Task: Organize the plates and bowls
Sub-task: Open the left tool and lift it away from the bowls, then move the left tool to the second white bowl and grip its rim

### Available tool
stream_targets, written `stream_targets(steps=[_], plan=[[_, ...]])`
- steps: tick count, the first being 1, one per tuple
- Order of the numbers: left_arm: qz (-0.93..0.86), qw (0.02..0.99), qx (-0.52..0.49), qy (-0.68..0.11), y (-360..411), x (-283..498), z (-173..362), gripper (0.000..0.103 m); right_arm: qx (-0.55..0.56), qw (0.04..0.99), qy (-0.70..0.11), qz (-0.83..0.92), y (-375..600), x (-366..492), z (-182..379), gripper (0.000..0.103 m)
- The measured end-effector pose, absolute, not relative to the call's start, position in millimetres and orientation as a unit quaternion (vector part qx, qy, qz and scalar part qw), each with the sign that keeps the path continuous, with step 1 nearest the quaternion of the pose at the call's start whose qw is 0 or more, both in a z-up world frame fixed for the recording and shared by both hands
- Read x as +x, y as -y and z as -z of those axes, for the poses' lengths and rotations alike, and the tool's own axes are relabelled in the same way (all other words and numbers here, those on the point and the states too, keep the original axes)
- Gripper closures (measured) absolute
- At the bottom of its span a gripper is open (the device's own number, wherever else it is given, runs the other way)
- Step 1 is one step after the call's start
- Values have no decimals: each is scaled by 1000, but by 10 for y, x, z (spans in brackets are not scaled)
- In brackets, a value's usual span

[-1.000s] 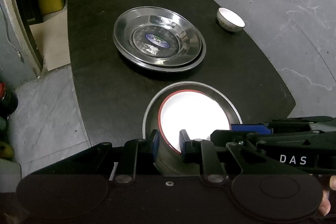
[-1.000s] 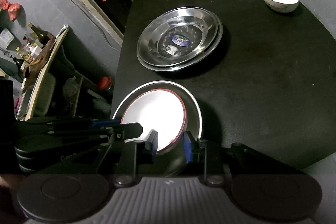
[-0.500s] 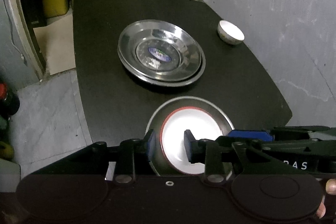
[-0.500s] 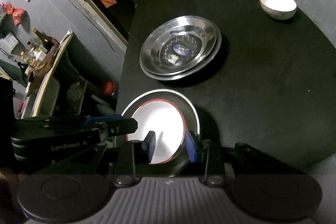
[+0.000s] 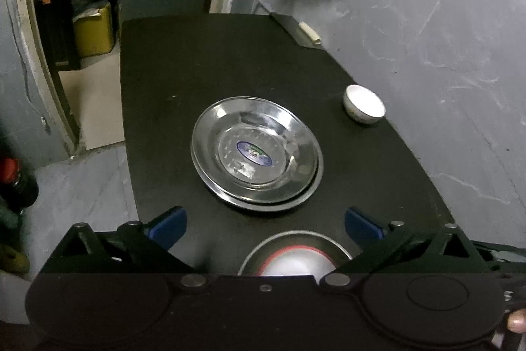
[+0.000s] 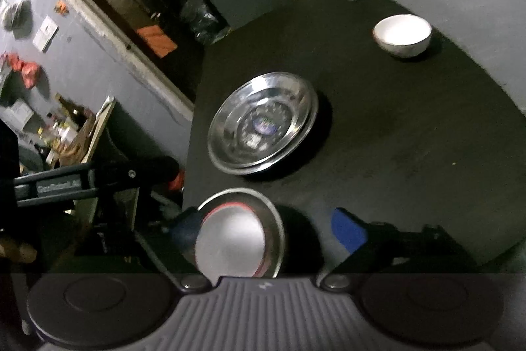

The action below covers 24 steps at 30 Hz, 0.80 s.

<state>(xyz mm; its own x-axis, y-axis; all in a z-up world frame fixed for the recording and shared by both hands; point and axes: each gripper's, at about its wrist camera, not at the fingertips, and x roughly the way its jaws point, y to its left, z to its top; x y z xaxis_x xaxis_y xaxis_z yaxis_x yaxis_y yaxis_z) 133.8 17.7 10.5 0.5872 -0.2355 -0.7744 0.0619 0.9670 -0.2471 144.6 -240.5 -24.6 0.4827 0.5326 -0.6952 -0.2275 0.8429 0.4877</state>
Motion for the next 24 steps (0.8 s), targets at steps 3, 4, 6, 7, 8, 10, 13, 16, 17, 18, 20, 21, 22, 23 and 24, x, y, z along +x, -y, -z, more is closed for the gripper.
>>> stream_targets(steps=[3, 4, 6, 7, 8, 10, 13, 16, 17, 18, 20, 21, 22, 23, 24], plan=[[81, 887, -91, -446, -124, 1464, -91, 1, 184, 851, -447, -203, 2526, 1501, 272, 0], [85, 889, -95, -440, -105, 1517, -96, 1, 188, 853, -446, -196, 2562, 1526, 287, 0], [90, 893, -104, -428, -77, 1606, -124, 1, 196, 854, -447, -183, 2647, 1603, 325, 0], [92, 895, -107, -423, -57, 1657, -139, 1, 201, 854, -446, -176, 2692, 1646, 341, 0], [95, 897, -109, -417, -23, 1728, -154, 1, 206, 855, -446, -168, 2740, 1696, 353, 0], [98, 902, -105, -408, 67, 1887, -165, 1, 211, 859, -442, -151, 2811, 1792, 370, 0], [92, 906, -95, -401, 213, 2163, -155, 1, 217, 866, -434, -121, 2913, 1965, 391, 0], [86, 906, -87, -405, 378, 2489, -98, 1, 219, 866, -438, -105, 3011, 2207, 467, 0], [85, 905, -82, -409, 431, 2597, -75, 1, 219, 866, -438, -100, 3041, 2280, 495, 0], [83, 904, -74, -413, 503, 2719, -41, 1, 216, 868, -438, -93, 3070, 2353, 522, 0], [86, 903, -60, -417, 607, 2916, 22, 1, 207, 873, -434, -81, 3114, 2497, 571, 0], [88, 902, -54, -420, 651, 3007, 53, 1, 203, 876, -431, -74, 3132, 2572, 595, 0], [90, 900, -48, -423, 710, 3110, 94, 1, 201, 879, -427, -67, 3152, 2632, 614, 0], [92, 899, -42, -426, 766, 3206, 134, 1, 199, 882, -422, -61, 3172, 2694, 629, 0], [94, 899, -37, -427, 819, 3291, 172, 1, 197, 886, -416, -53, 3189, 2758, 652, 0]])
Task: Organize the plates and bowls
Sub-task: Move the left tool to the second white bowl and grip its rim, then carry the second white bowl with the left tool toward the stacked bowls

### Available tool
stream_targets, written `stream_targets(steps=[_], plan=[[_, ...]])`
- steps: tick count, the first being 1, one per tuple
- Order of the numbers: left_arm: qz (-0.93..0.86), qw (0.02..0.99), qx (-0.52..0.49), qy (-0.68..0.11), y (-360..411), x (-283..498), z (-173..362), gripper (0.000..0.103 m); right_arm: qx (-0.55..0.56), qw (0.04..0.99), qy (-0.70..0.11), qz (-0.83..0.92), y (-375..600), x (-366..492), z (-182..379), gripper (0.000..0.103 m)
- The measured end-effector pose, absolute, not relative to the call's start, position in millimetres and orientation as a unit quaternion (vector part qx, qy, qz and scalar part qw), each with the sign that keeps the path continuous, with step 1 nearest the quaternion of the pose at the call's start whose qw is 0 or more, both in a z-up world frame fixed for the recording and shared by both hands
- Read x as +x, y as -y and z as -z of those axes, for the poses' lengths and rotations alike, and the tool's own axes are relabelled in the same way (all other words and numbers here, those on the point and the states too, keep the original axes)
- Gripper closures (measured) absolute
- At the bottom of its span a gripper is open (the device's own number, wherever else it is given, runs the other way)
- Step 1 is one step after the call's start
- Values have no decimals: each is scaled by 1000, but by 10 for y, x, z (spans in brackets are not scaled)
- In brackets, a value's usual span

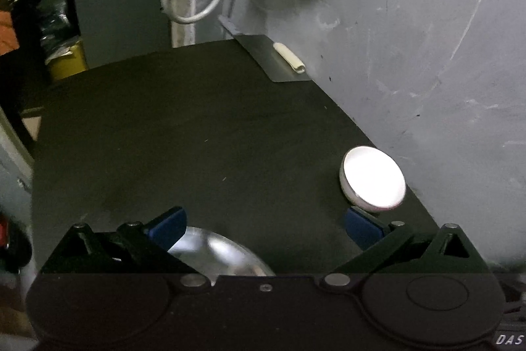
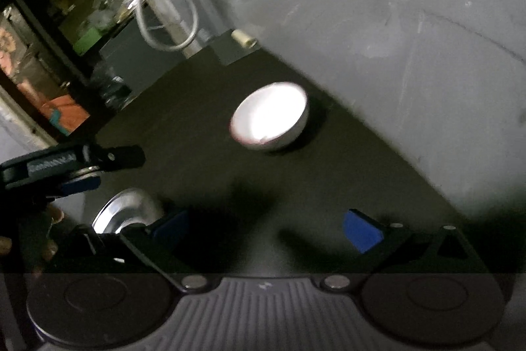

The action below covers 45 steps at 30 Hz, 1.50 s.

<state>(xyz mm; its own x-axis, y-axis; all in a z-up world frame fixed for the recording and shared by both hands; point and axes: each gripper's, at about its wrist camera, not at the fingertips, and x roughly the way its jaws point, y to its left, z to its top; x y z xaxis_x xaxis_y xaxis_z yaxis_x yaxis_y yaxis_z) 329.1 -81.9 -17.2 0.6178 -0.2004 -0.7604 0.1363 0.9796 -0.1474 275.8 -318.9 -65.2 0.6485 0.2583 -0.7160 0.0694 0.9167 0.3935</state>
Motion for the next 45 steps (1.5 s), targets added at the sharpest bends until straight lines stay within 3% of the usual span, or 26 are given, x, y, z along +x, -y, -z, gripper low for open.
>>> stream_targets(steps=[15, 19, 24, 27, 29, 33, 38, 45], plan=[[134, 896, -4, -423, 1386, 4027, 575, 3, 194, 908, -370, -7, 3318, 3493, 910, 19], [139, 888, -8, -439, 1437, 4100, 657, 14, 192, 907, -375, -8, 3340, 3581, 967, 23], [163, 879, -21, -447, 1470, 4125, 699, 26, 198, 903, -381, -21, 3368, 3646, 998, 39], [176, 873, -29, -454, 1501, 4129, 711, 41, 196, 902, -384, -26, 3378, 3675, 1009, 50], [184, 867, -34, -461, 1524, 4138, 731, 57, 197, 901, -386, -30, 3376, 3694, 1019, 54], [191, 862, -42, -468, 1548, 4125, 761, 66, 198, 900, -387, -35, 3381, 3705, 1020, 64], [205, 856, -61, -470, 1548, 4101, 776, 89, 208, 896, -390, -40, 3392, 3716, 1045, 77], [206, 858, -58, -467, 1548, 4007, 734, 91, 207, 896, -390, -42, 3371, 3661, 1019, 79]])
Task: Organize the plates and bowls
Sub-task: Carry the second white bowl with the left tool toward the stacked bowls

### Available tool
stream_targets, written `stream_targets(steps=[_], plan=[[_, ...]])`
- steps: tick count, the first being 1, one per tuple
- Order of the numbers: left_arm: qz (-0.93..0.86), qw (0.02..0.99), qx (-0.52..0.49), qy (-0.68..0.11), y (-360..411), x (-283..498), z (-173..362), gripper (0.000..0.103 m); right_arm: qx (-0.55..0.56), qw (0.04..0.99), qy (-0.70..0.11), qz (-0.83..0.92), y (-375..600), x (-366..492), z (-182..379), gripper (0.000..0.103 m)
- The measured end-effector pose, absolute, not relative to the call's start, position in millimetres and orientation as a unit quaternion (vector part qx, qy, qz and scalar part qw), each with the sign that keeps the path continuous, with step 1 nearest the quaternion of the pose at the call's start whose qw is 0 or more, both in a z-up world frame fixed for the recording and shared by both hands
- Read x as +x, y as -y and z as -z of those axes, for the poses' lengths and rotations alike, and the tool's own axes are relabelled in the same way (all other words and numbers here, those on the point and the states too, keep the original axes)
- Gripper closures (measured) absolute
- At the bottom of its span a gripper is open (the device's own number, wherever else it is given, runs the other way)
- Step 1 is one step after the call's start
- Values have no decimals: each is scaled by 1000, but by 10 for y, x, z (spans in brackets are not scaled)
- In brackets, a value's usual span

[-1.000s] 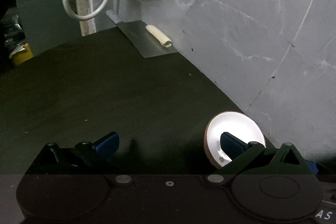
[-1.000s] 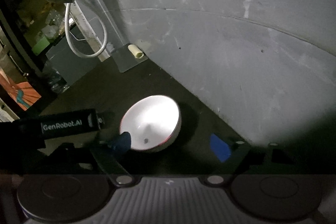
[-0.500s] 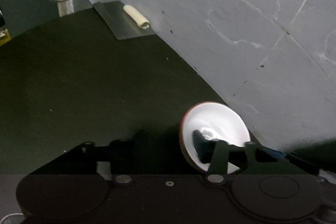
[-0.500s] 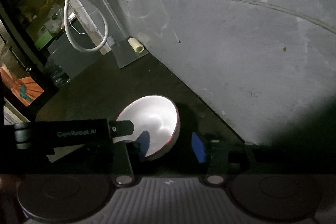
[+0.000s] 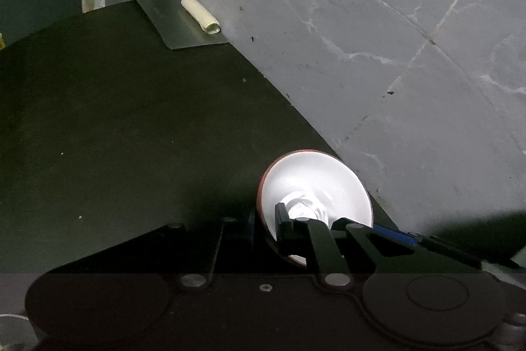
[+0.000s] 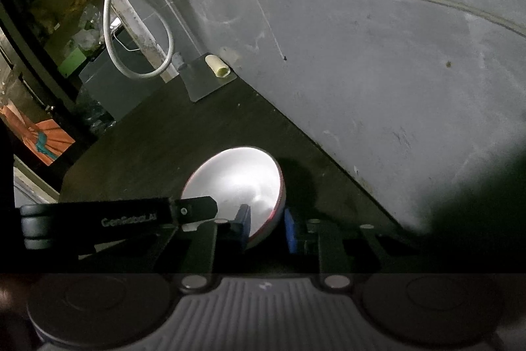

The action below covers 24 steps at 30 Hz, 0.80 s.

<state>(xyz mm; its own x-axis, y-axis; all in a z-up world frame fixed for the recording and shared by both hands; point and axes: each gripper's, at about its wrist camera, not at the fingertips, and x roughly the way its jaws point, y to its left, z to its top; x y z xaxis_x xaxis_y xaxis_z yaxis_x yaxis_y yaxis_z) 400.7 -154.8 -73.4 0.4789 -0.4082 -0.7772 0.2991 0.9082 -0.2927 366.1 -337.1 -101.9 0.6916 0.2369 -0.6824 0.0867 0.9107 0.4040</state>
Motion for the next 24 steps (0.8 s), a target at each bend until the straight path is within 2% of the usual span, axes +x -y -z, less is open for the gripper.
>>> stream_targets(steps=[13, 24], plan=[[206, 877, -63, -430, 1342, 3669, 395, 91, 198, 911, -358, -56, 3209, 3335, 705, 79], [193, 892, -80, -402, 992, 3055, 55, 91, 188, 919, -336, -82, 2950, 2772, 351, 79]])
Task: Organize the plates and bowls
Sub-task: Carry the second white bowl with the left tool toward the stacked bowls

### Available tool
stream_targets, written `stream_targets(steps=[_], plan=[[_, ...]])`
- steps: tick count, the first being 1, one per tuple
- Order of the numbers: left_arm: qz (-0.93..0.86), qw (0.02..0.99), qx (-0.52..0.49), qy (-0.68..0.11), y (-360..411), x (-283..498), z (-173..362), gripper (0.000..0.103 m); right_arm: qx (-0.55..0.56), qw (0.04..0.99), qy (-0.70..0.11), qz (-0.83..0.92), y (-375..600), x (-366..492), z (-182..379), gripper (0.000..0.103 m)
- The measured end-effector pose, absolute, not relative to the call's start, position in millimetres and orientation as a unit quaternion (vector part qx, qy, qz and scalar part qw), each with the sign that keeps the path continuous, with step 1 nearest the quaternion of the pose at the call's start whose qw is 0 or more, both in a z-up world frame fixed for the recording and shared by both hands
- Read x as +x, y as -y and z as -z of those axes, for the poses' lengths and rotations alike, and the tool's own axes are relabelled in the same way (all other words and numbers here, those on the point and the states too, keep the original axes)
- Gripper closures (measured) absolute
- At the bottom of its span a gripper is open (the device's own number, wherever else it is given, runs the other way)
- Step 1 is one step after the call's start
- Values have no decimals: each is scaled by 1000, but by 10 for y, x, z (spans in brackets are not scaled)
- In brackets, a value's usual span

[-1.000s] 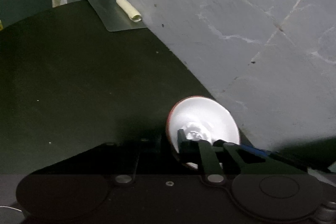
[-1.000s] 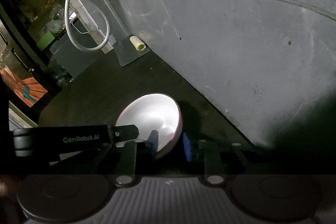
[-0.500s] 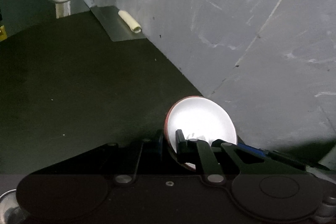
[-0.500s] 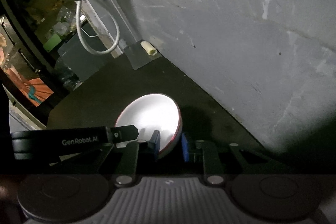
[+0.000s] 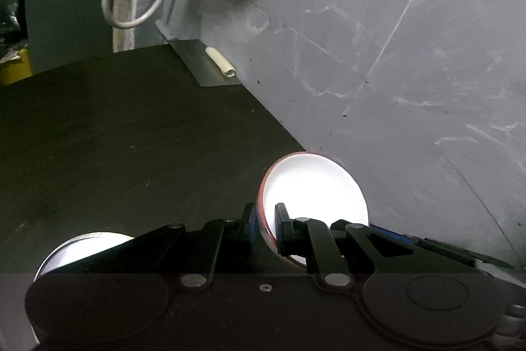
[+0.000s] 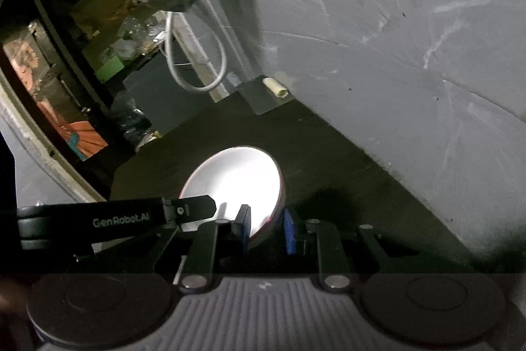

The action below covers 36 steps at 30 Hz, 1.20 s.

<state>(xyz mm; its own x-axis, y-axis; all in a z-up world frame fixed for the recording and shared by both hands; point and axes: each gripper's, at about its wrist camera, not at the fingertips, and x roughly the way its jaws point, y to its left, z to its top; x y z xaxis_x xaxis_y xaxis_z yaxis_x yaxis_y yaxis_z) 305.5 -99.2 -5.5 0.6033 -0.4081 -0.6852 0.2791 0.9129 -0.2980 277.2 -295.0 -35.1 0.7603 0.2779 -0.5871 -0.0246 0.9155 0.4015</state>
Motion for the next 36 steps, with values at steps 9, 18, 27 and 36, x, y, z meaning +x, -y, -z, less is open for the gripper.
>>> stream_targets(steps=[9, 18, 27, 36], plan=[[174, 898, -84, -395, 660, 2411, -89, 91, 180, 918, -335, -115, 2682, 2218, 177, 79], [160, 901, -88, -393, 323, 1821, -126, 91, 167, 912, -344, -147, 2423, 1695, 102, 79], [141, 897, -98, -408, 38, 1385, -7, 91, 161, 898, -369, -175, 2203, 1351, 149, 79], [126, 891, -110, -422, -138, 1093, 113, 90, 146, 885, -396, -198, 2055, 1132, 220, 79]])
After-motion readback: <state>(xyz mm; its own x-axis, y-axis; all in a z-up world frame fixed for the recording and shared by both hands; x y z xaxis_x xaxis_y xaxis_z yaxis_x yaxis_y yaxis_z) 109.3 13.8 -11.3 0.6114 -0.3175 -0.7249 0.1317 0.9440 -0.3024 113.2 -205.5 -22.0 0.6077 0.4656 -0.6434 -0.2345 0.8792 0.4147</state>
